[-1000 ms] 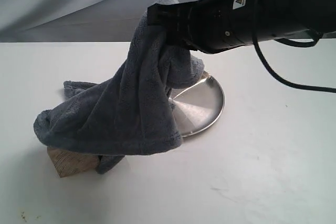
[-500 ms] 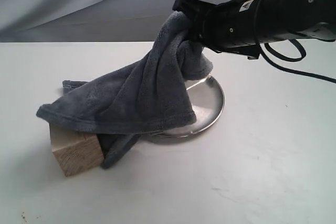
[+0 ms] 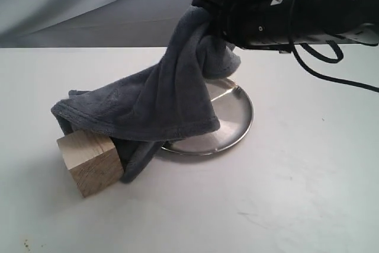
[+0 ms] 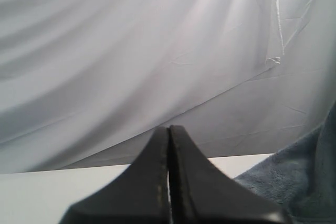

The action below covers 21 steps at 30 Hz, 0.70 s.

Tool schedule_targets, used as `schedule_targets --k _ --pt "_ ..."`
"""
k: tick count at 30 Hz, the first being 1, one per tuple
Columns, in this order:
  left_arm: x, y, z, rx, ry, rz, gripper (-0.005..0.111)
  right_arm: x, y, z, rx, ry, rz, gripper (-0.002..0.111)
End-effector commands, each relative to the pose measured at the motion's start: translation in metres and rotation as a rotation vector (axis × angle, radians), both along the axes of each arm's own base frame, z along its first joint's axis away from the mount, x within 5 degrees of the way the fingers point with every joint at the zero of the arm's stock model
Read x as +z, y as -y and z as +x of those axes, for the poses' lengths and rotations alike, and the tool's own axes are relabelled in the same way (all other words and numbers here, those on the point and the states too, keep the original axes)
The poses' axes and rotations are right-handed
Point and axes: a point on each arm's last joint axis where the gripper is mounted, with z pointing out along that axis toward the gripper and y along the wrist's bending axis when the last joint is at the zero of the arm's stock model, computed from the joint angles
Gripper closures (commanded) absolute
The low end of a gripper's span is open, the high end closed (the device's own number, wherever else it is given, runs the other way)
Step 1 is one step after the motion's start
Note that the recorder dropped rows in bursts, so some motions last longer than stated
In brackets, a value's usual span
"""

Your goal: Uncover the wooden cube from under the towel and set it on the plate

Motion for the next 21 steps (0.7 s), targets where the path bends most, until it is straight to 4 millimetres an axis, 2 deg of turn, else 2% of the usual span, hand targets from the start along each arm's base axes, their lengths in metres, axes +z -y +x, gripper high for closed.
schedule_targets --k 1,4,8,12,15,18,21 --pt "0.0 0.0 0.0 -0.001 0.007 -0.006 0.107 0.036 -0.026 -0.024 0.091 0.284 -0.011 0.108" --pt "0.0 0.0 0.0 -0.001 0.007 -0.006 0.107 0.048 -0.055 -0.045 0.185 0.476 -0.043 0.108" --pt "0.0 0.0 0.0 -0.001 0.007 -0.006 0.107 0.052 -0.088 -0.078 0.383 0.638 -0.136 0.108" --pt "0.0 0.0 0.0 -0.001 0.007 -0.006 0.107 0.065 -0.108 -0.102 0.45 0.821 -0.087 0.108" --pt "0.0 0.0 0.0 -0.001 0.007 -0.006 0.107 0.076 -0.123 -0.126 0.525 0.949 0.016 0.108" --pt "0.0 0.0 0.0 -0.001 0.007 -0.006 0.107 0.067 -0.13 -0.128 0.574 0.918 0.021 0.108" --pt "0.0 0.0 0.0 -0.001 0.007 -0.006 0.107 0.044 -0.145 -0.129 0.686 0.876 0.008 0.108"
